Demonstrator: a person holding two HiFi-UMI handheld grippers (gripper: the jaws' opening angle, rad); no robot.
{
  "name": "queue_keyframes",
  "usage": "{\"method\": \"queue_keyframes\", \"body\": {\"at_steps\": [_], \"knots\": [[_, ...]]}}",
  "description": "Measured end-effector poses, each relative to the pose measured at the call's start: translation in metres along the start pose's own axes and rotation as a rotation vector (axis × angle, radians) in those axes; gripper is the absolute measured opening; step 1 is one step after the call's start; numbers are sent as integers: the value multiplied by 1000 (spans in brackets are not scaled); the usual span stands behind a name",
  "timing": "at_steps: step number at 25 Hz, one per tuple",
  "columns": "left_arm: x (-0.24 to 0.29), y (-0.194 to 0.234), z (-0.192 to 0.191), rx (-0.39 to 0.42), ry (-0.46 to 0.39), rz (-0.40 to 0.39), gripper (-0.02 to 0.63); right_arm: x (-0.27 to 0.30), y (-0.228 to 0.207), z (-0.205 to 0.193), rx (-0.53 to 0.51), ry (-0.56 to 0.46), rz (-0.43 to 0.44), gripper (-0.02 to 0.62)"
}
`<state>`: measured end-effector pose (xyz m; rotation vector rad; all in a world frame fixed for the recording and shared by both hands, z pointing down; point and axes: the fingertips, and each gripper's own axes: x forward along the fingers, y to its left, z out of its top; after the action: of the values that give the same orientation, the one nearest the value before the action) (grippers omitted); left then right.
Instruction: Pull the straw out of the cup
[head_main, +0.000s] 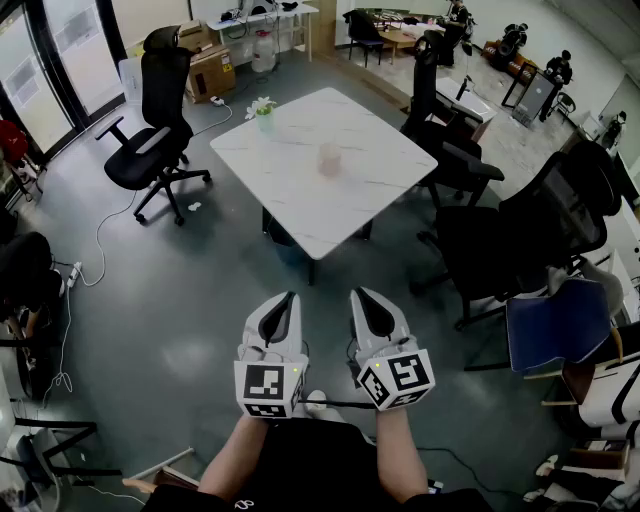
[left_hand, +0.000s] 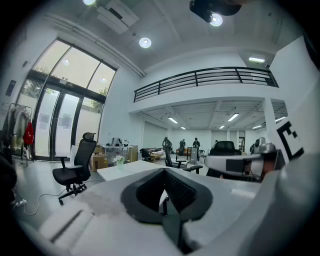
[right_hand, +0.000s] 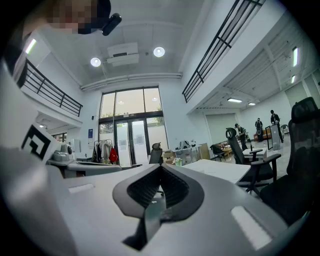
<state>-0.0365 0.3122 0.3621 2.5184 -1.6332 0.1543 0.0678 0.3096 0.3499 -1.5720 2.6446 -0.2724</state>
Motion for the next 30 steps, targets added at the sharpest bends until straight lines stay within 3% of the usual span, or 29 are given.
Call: {"method": "queue_keyframes", "body": {"at_steps": [10,16,24,30], "knots": [[10,-1,-7,-36,-22,36,1,2,-24,4,3,-19,-14,2],[40,22,-6,-46,-25,44,2,37,-36,5,-10,-14,-6,2],[134,69,-6,-87,-36,58,0,129,-83,8,-53,0,0,2],[217,114,-6,-118,14,35,1,215,-116,9,-30,27,-19,3]]}}
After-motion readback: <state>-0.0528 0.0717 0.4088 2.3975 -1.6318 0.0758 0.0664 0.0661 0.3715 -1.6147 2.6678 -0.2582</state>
